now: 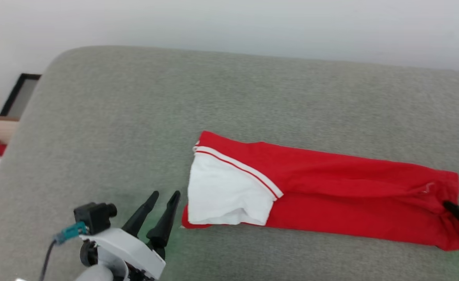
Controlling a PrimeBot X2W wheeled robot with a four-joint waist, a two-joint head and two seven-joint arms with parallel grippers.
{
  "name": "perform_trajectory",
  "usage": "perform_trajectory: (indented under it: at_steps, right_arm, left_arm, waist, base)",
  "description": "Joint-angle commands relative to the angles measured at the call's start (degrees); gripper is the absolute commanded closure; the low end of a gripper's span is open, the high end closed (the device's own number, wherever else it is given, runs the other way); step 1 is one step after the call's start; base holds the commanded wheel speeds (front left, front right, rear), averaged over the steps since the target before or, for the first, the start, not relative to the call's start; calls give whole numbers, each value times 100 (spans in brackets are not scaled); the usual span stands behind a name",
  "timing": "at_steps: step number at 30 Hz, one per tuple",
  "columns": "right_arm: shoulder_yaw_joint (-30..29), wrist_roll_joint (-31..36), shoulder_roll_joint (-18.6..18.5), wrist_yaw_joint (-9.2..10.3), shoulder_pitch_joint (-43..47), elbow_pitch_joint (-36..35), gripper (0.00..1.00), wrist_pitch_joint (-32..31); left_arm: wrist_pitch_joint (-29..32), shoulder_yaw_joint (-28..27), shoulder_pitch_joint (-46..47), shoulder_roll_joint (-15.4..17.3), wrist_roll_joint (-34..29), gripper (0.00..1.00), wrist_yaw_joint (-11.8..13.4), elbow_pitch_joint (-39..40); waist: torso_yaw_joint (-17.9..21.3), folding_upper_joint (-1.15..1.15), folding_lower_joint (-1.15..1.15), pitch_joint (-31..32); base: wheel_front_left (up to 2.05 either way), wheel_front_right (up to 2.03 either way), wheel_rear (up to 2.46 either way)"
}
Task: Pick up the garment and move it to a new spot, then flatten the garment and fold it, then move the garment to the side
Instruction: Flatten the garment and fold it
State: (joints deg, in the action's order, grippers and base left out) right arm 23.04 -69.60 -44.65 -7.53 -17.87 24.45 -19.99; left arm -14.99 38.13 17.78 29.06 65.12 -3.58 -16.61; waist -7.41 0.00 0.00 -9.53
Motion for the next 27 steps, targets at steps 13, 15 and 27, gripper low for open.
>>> perform_trajectory:
  at_steps: [13, 15, 27]
  right_arm:
    - [-398, 320, 216, 9, -90, 749, 0, -909]
    - [-386, 486, 315, 9, -128, 819, 0, -1011]
    - [-549, 1010, 954, -8, -190, 939, 100, -1502]
  left_arm:
    - [-13, -2155, -869, -1148, -3967, 0, 263, 739]
    - [-13, -2385, -955, -1342, -4419, 0, 255, 864]
    - [-13, -3263, -1169, -2103, -5283, 0, -312, 668]
  waist:
    - [-456, 0, 0, -28]
    - [-462, 0, 0, -29]
    - [-485, 0, 0, -157]
  base:
    - [0, 0, 0]
    - [0, 0, 0]
    - [0, 0, 0]
